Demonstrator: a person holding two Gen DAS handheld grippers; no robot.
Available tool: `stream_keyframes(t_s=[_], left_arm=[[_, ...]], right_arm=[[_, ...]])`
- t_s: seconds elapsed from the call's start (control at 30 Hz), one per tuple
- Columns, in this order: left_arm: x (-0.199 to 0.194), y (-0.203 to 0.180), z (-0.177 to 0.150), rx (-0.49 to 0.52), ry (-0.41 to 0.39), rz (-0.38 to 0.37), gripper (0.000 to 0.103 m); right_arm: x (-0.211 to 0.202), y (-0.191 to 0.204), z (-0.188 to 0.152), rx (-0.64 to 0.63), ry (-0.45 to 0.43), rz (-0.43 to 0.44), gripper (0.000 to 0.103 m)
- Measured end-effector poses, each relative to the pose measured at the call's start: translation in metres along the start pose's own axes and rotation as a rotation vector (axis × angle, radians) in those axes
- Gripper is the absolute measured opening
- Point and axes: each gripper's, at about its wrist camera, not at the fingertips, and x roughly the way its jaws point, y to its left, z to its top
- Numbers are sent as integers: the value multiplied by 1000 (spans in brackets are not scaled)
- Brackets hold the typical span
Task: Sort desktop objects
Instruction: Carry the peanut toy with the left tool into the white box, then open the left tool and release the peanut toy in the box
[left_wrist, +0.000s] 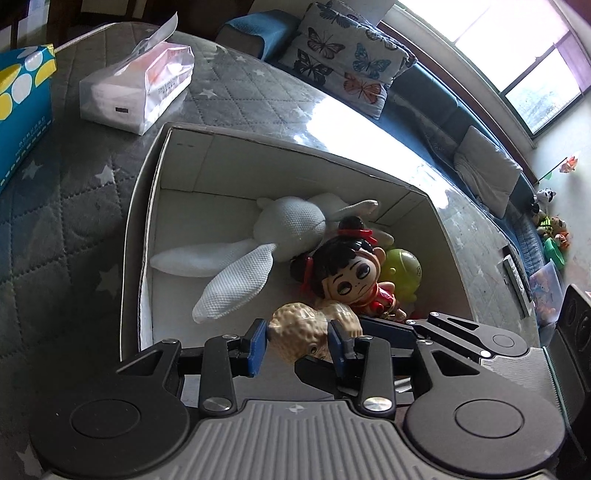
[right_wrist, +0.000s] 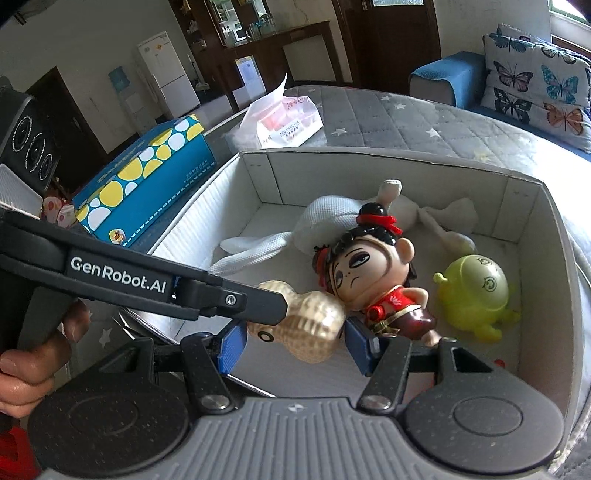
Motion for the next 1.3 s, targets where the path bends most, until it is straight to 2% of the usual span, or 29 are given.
stream_keyframes(t_s=[0.5,0.6,0.73,0.8,0.9,1.1,1.3], left_arm=[[-7,-5,-3,22,-35,33,39],[-12,-7,-4,29,-56,34,39],[-21,-11,-8,40,-83,35,39],[-26,-15,-11,48,-99,37,39],[-36,-22,-18,72,-138,40,39],[-57,-36,-32,115,-213,45,39],[-72,-52,-56,173,-302,86,39]], right_arm=[[-9,5,-2,-8,-25,4,62],[-13,7,-2,-10,-38,4,67],[-21,11,-4,-15,-56,2,67],[-25,13,-4,-22,-68,-2,68],[-35,19,-6,-41,-95,-18,75],[-57,31,-16,-78,-163,-48,78],[-77,38,-32,-101,-227,-87,84]])
